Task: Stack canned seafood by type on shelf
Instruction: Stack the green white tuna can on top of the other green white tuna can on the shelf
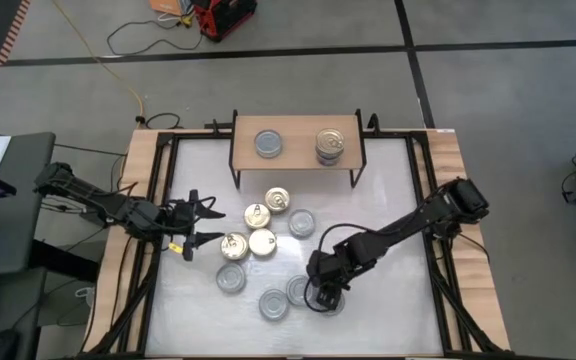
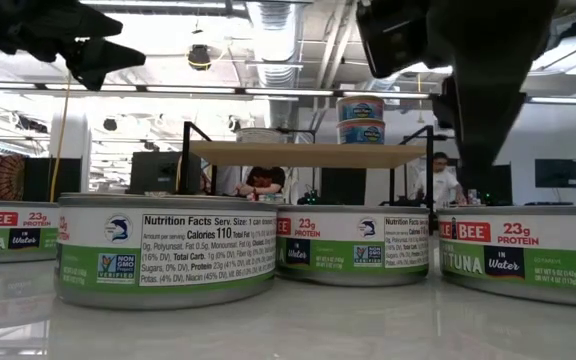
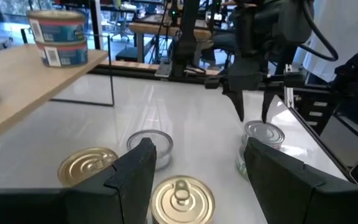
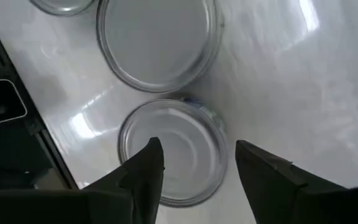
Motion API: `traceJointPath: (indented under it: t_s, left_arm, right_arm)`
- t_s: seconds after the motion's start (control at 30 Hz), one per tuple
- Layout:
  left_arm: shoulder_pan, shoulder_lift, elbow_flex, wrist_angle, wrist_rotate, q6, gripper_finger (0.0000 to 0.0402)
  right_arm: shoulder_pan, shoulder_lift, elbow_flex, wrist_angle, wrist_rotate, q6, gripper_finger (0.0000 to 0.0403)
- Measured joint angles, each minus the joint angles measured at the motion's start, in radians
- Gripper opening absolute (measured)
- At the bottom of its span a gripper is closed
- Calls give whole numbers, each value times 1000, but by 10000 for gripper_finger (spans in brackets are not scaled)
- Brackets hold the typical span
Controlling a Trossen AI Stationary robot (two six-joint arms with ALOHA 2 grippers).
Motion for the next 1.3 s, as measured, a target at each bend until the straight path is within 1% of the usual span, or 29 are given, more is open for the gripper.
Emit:
traceJointPath:
  t_s: [0.17,0.27,0.37,0.47,0.67,0.87,0.97,1.17,1.3]
  left_arm:
    - [0,0,0,-18,3,-30,233]
    - [0,0,0,-29,39,-45,233]
    - [0,0,0,-28,75,-60,233]
    - [0,0,0,-32,81,-81,233]
    - [0,0,0,-46,111,-117,233]
    - [0,0,0,-55,111,-121,233]
    - [0,0,0,-55,111,-121,233]
    - [0,0,0,-55,111,-121,233]
    - [0,0,0,-55,111,-121,233]
  right_arm:
    - [20,4,-20,-40,2,51,221]
    - [34,8,-19,-66,11,55,221]
    - [43,8,-19,-80,43,58,219]
    - [44,8,-19,-111,56,65,213]
    - [45,8,-67,-62,56,87,193]
    - [45,3,-136,47,32,105,167]
    - [45,2,-158,46,30,122,146]
    - [28,3,-167,22,30,151,86]
    - [14,4,-167,8,40,150,64]
